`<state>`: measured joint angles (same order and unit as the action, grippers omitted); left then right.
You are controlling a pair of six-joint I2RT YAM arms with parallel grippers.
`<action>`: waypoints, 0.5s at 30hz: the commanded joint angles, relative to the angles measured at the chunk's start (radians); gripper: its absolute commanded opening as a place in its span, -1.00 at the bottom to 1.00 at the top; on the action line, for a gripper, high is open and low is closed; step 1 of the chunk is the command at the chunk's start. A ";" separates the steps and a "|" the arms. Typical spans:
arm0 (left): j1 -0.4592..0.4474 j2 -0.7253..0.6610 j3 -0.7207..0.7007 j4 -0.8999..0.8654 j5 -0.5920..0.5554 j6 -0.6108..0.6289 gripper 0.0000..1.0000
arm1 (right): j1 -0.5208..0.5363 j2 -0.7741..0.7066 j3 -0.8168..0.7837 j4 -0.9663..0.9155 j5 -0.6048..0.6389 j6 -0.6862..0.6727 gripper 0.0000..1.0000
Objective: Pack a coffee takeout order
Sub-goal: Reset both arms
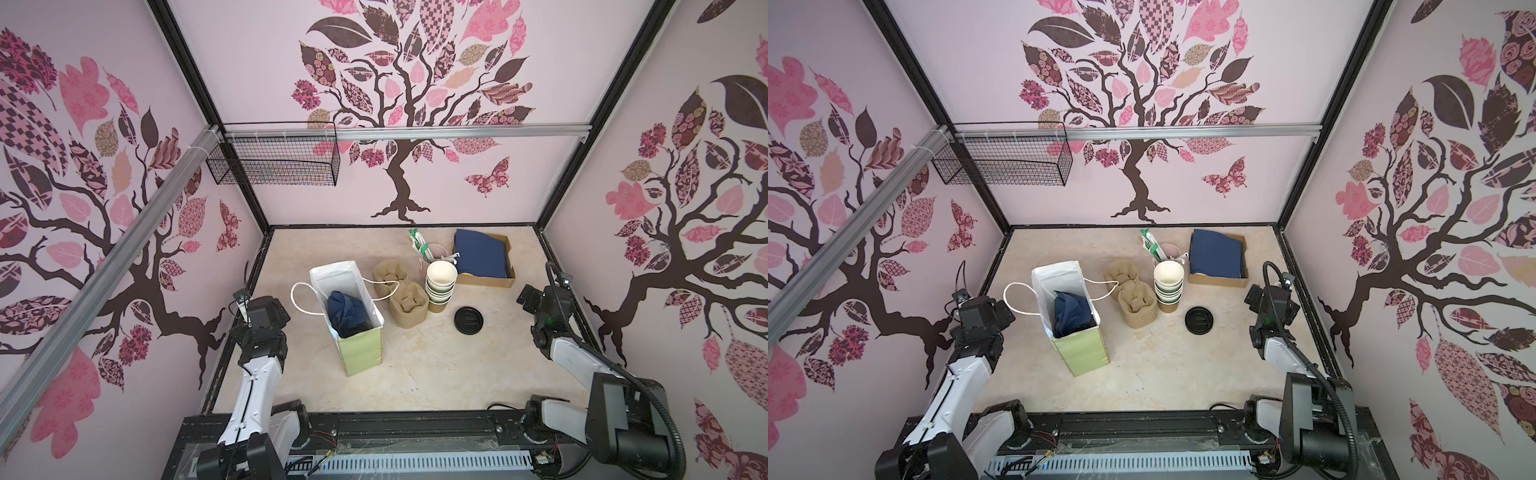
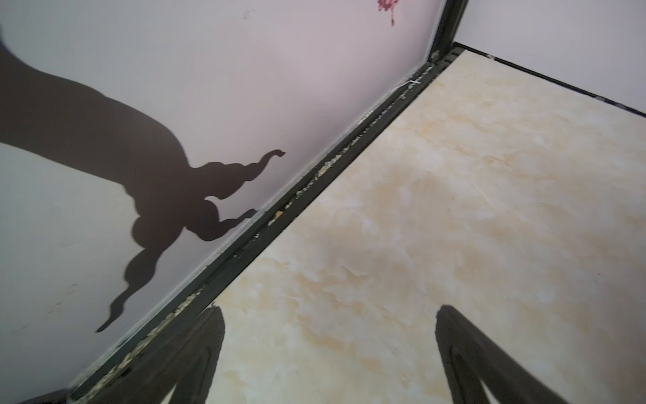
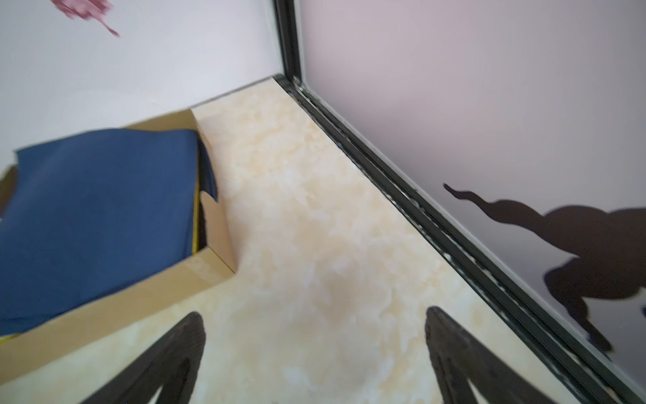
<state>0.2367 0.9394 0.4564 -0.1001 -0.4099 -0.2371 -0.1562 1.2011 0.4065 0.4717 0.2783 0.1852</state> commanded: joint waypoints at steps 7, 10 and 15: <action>-0.004 0.107 -0.133 0.490 0.258 -0.018 0.95 | 0.005 0.179 -0.057 0.416 -0.275 0.060 1.00; -0.031 0.171 -0.159 0.603 0.255 -0.004 0.95 | 0.004 0.224 -0.147 0.590 -0.278 0.062 1.00; -0.052 0.270 -0.179 0.727 0.263 0.003 0.95 | 0.004 0.232 -0.169 0.643 -0.318 0.049 1.00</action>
<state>0.1921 1.1816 0.3008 0.4816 -0.1711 -0.2386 -0.1535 1.4364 0.2153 1.0103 0.0032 0.2394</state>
